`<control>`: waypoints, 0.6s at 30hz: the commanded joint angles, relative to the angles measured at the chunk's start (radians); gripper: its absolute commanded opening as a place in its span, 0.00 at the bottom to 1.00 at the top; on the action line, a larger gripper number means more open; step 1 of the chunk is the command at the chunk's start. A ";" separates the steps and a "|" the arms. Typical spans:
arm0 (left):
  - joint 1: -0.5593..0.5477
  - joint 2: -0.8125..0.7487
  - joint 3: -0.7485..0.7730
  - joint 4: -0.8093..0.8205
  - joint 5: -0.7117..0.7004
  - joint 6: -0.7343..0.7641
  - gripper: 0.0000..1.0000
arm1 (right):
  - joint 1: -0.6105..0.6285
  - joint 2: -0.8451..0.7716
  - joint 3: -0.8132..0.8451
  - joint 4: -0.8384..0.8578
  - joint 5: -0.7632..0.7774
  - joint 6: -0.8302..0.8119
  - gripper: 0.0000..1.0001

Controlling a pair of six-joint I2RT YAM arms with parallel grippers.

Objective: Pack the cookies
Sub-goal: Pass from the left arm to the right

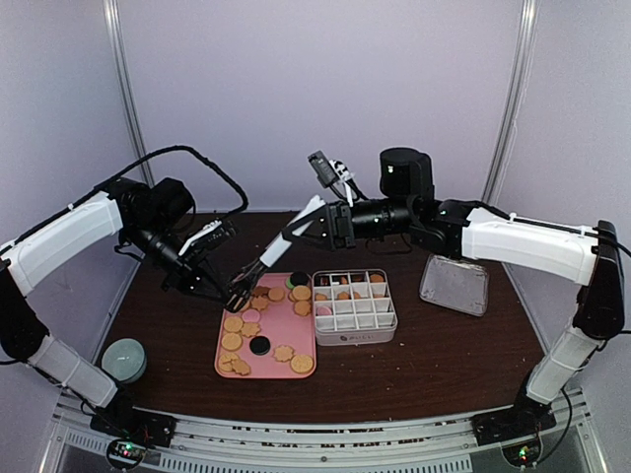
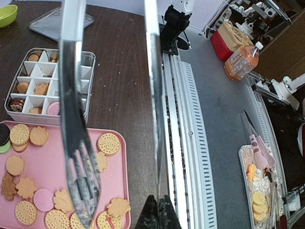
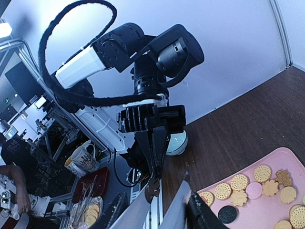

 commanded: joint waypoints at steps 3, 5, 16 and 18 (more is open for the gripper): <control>-0.003 0.000 0.041 0.052 0.026 -0.014 0.00 | 0.022 -0.030 -0.031 0.076 0.049 0.027 0.36; -0.003 -0.003 0.040 0.071 -0.003 -0.035 0.04 | 0.022 -0.032 -0.030 0.053 0.071 0.018 0.34; 0.079 -0.049 0.022 0.207 -0.344 -0.176 0.64 | 0.077 -0.124 -0.110 -0.125 0.383 -0.136 0.31; 0.124 -0.060 0.025 0.205 -0.371 -0.183 0.68 | 0.109 -0.136 -0.126 -0.150 0.469 -0.165 0.31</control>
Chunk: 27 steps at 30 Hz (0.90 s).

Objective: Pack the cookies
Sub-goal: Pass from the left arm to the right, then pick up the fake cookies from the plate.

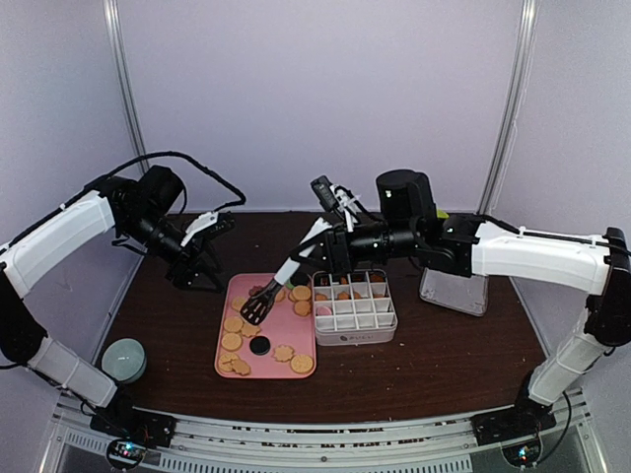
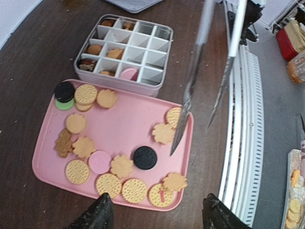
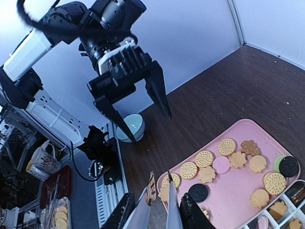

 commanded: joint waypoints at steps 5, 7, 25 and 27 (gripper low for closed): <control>0.173 -0.060 0.019 0.037 -0.124 -0.049 0.70 | 0.145 -0.067 -0.056 -0.074 0.398 -0.129 0.31; 0.201 -0.072 0.009 0.031 -0.117 -0.043 0.70 | 0.187 -0.059 -0.065 -0.081 0.468 -0.146 0.31; 0.221 -0.111 -0.051 0.026 -0.102 -0.041 0.71 | 0.292 0.071 -0.071 -0.072 0.715 -0.174 0.31; 0.222 -0.113 -0.052 0.023 -0.101 -0.039 0.71 | 0.292 0.076 -0.070 -0.069 0.714 -0.170 0.32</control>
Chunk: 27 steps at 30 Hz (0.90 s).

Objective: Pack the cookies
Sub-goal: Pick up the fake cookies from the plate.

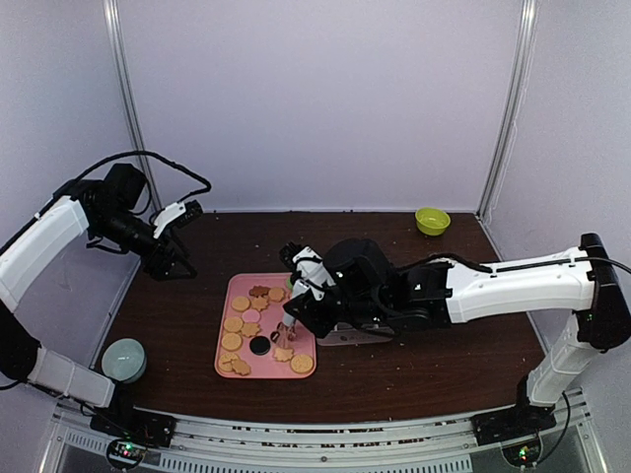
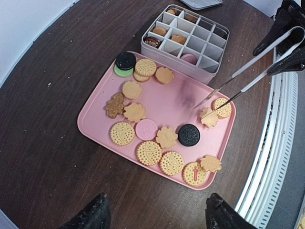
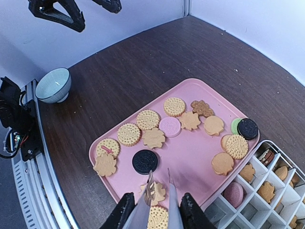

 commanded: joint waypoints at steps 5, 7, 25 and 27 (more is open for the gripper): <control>0.008 -0.011 -0.007 0.000 0.018 -0.004 0.71 | 0.010 0.011 0.000 0.038 0.041 -0.005 0.35; 0.007 -0.010 -0.003 -0.006 0.020 0.002 0.71 | 0.011 0.014 0.000 0.035 0.035 -0.002 0.37; 0.008 -0.008 0.011 -0.031 0.032 0.020 0.71 | 0.026 0.063 0.008 0.082 -0.022 0.032 0.38; 0.008 -0.007 0.012 -0.033 0.033 0.022 0.71 | 0.029 0.069 0.007 0.086 -0.034 0.036 0.38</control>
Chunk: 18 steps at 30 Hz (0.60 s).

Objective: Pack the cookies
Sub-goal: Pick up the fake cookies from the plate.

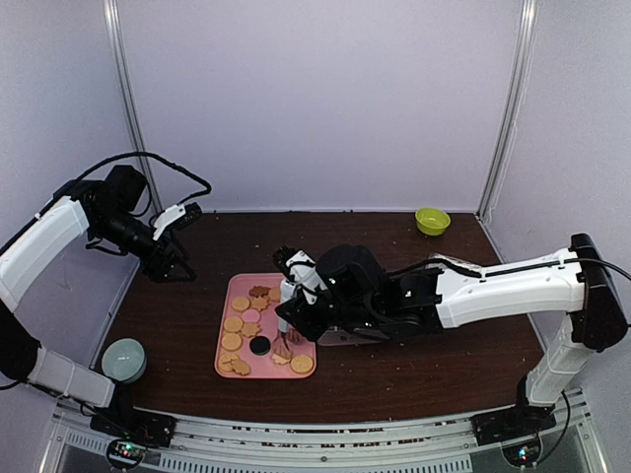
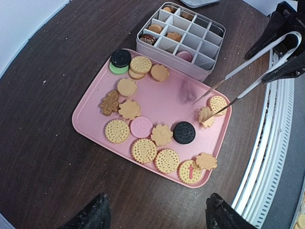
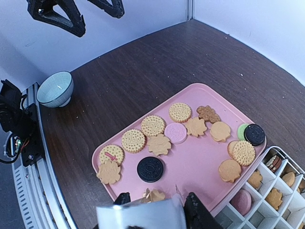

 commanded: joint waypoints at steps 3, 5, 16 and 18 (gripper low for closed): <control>0.006 -0.004 0.016 -0.012 0.024 0.019 0.70 | 0.015 0.022 0.000 0.034 -0.040 0.035 0.37; 0.006 -0.002 0.016 -0.012 0.027 0.020 0.70 | 0.015 0.010 -0.007 0.044 -0.034 0.035 0.37; 0.007 -0.003 0.023 -0.022 0.035 0.028 0.69 | 0.018 -0.012 0.026 0.023 0.002 -0.006 0.36; 0.007 -0.005 0.022 -0.025 0.035 0.030 0.68 | 0.022 0.001 0.024 0.025 -0.006 0.000 0.35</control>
